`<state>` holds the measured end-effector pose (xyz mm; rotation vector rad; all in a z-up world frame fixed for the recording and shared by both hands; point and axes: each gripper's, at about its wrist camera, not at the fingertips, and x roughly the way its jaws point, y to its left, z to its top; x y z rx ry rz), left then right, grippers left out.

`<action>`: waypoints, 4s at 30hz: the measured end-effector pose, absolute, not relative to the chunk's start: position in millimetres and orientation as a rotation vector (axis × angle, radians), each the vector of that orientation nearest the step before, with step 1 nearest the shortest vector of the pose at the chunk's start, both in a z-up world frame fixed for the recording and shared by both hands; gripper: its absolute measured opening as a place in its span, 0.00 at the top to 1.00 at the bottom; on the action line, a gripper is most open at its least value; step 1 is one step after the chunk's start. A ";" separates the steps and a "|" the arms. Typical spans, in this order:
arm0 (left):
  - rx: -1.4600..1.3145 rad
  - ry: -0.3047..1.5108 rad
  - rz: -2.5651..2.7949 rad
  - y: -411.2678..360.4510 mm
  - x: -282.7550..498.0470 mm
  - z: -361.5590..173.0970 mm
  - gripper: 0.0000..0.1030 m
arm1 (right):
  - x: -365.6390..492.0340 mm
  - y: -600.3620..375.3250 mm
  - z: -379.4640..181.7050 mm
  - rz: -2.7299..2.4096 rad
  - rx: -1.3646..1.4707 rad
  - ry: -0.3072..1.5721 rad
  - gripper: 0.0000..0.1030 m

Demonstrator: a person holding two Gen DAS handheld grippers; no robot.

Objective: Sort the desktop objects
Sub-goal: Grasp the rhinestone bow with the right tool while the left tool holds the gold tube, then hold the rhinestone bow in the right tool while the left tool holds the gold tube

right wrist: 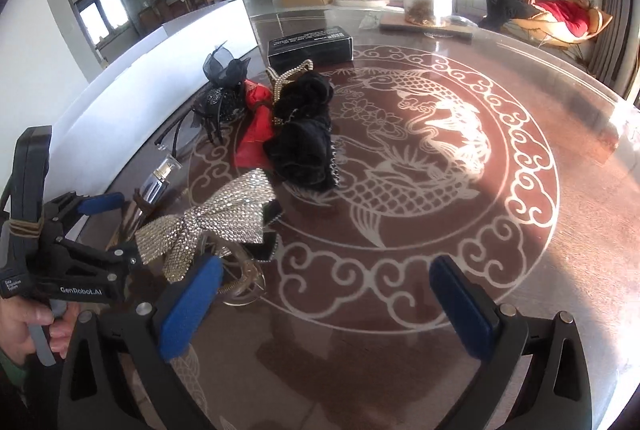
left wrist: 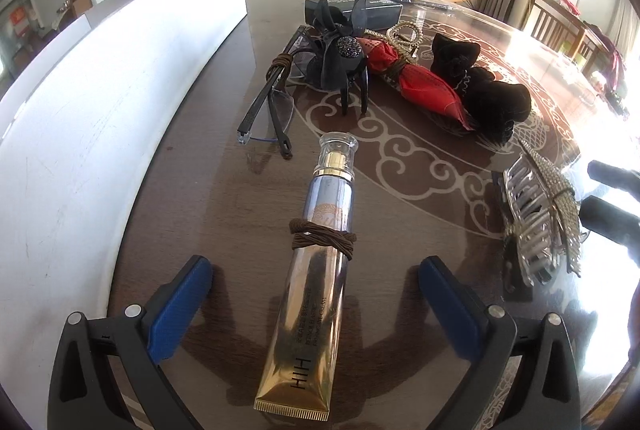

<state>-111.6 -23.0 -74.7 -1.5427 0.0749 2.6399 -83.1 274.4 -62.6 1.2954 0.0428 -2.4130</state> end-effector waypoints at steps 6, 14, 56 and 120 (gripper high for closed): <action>-1.540 0.078 2.643 -22.4 -114.3 -74.9 0.00 | -80.9 265.1 -53.5 -2.321 1.267 -0.126 0.00; -1.539 0.076 2.643 -23.7 -111.0 -75.5 0.00 | -77.4 210.0 -70.2 -2.291 1.246 0.020 0.00; -1.542 0.077 2.646 -22.0 -111.8 -77.7 0.00 | -66.5 301.2 -89.4 -2.557 1.319 0.204 0.00; -1.599 0.194 2.462 -10.7 -124.4 -79.2 0.00 | -66.0 301.7 -89.3 -2.557 1.318 0.203 0.00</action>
